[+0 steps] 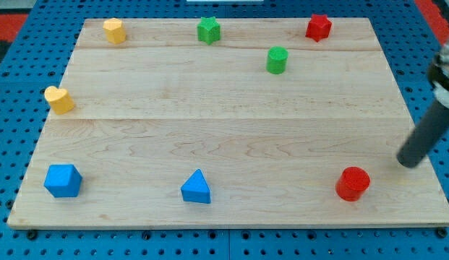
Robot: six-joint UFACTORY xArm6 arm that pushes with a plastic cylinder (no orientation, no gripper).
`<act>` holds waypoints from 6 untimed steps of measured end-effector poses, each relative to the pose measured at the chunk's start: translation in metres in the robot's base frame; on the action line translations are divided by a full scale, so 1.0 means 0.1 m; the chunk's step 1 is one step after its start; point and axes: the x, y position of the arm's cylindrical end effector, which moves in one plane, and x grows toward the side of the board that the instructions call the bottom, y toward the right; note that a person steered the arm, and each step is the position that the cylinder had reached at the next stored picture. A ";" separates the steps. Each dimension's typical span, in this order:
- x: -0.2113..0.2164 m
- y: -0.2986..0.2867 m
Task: Place the red circle in between the triangle and green circle
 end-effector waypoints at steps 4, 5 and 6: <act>0.42 -1.58; -0.19 -2.27; -0.79 -2.79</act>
